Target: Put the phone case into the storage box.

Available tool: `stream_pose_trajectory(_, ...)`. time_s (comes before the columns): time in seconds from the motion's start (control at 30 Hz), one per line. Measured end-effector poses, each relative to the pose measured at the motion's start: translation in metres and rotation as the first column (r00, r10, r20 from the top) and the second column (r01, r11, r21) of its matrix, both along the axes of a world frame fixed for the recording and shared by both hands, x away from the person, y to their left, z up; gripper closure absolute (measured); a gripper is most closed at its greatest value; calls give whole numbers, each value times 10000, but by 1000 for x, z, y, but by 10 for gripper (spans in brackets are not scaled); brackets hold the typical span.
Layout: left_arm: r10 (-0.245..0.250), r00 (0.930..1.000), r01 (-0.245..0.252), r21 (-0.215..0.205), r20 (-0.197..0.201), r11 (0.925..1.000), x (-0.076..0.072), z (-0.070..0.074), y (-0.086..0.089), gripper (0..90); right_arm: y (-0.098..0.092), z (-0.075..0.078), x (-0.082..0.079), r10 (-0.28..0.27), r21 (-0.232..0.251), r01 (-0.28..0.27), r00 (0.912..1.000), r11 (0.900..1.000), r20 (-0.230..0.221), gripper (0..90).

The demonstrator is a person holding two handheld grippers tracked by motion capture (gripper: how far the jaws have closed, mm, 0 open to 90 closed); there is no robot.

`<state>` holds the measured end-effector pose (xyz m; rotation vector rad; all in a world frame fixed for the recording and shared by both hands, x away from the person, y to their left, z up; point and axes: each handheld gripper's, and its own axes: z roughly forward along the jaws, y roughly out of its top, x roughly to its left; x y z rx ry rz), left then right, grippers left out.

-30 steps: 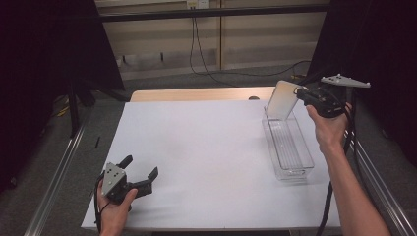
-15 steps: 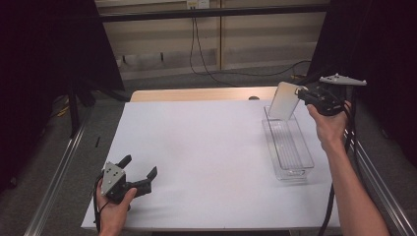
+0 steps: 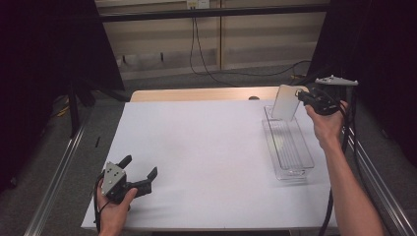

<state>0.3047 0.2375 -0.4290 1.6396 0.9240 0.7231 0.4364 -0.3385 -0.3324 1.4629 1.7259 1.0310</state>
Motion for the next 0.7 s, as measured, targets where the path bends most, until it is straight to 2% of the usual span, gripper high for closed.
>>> stream_pose_trajectory(0.3, -90, 9999, 90, -5, -58, 10000, 0, -1, 0, 33, 3, -12, 7, -296, -229, 295, 9995, 9993, -62, 848)
stream_pose_trajectory(0.53, 23, 10000, -23, -51, 30, 10000, -1, 0, 2, 34, 12, -22, 11, -540, -626, 538, 9985, 9966, -12, 849)
stream_pose_trajectory(0.7, 11, 10000, -11, -46, 18, 10000, -1, 0, 1, 34, 14, -27, 13, -538, -640, 531, 9985, 9965, -87, 848)
